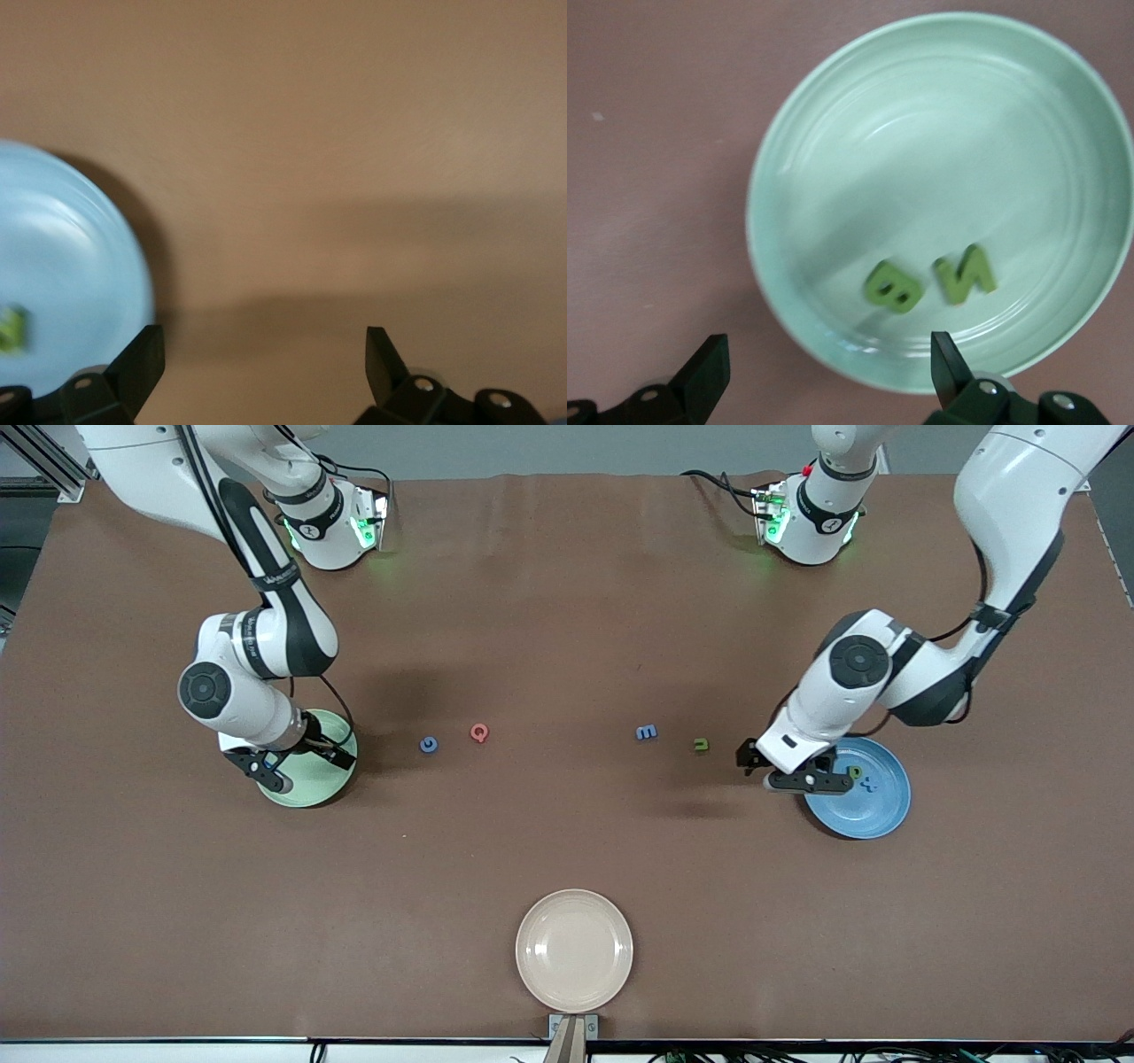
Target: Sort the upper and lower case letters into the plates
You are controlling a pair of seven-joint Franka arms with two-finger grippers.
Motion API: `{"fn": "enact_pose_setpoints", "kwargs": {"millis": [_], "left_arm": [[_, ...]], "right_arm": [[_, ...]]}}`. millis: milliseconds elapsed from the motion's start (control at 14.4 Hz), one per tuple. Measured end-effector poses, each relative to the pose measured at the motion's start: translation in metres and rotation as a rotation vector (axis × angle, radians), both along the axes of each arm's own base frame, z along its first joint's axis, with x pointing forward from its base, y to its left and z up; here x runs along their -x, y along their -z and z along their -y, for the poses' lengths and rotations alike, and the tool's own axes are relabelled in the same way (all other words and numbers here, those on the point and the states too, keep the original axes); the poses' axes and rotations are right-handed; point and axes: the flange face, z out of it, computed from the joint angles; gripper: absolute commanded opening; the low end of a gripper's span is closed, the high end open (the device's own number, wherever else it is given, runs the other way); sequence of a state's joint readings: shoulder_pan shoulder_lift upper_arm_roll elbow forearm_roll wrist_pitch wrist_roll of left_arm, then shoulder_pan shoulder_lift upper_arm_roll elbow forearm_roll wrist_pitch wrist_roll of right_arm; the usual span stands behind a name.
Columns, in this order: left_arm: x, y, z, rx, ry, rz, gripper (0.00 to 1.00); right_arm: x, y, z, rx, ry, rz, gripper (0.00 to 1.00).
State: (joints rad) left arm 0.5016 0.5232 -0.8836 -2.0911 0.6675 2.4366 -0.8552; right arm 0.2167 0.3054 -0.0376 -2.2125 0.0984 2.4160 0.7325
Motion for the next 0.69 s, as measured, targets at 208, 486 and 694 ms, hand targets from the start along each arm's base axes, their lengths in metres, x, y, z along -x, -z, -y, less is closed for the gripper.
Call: {"fn": "enact_pose_setpoints", "kwargs": {"millis": [208,486,694], "left_arm": [[0.013,0.007,0.049,0.018,-0.080,-0.035,1.00],[0.026,0.031,0.078,0.035,-0.050,-0.091,1.00],[0.032,0.045,0.081,0.033,-0.044,-0.120,0.99]], "right_arm": [[0.006,0.001,-0.052,0.008,0.074,0.036,1.00],[0.023,0.027,-0.108,0.015,0.128,0.064,1.00],[0.030,0.043,-0.124,0.020,0.147,0.068,0.92]]}}
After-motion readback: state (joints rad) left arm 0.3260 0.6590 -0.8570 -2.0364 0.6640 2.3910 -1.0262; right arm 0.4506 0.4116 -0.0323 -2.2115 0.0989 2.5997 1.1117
